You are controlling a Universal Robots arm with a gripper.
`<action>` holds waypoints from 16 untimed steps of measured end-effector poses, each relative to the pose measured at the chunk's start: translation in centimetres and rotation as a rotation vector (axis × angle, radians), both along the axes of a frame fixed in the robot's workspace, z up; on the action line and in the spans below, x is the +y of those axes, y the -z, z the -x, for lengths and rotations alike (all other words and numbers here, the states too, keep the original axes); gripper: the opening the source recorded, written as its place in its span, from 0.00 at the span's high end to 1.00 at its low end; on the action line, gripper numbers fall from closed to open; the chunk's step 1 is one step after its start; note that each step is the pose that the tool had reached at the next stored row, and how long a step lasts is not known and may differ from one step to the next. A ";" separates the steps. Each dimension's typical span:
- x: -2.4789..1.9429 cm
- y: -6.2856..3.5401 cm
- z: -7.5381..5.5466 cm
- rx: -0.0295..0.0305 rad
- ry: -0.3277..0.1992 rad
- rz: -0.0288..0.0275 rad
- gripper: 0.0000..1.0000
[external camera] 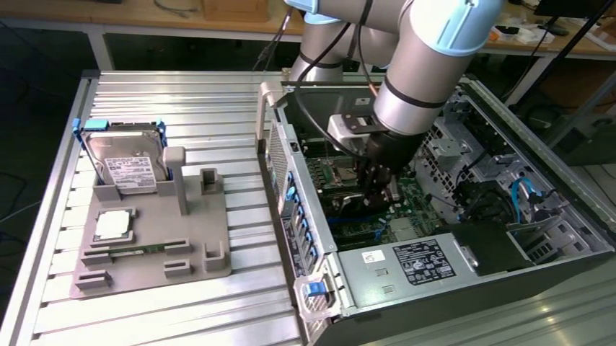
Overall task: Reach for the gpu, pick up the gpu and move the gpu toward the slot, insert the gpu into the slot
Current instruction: 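Insert the gpu into the slot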
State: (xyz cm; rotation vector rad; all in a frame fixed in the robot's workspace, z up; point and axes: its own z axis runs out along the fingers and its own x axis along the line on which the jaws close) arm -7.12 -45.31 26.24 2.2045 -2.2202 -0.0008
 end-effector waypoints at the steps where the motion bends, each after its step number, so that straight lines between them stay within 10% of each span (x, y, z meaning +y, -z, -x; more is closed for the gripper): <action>1: 0.00 0.04 0.0 0.0001 0.000 0.0000 0.73; 16: 0.00 0.39 0.1 0.0008 0.000 0.0002 0.73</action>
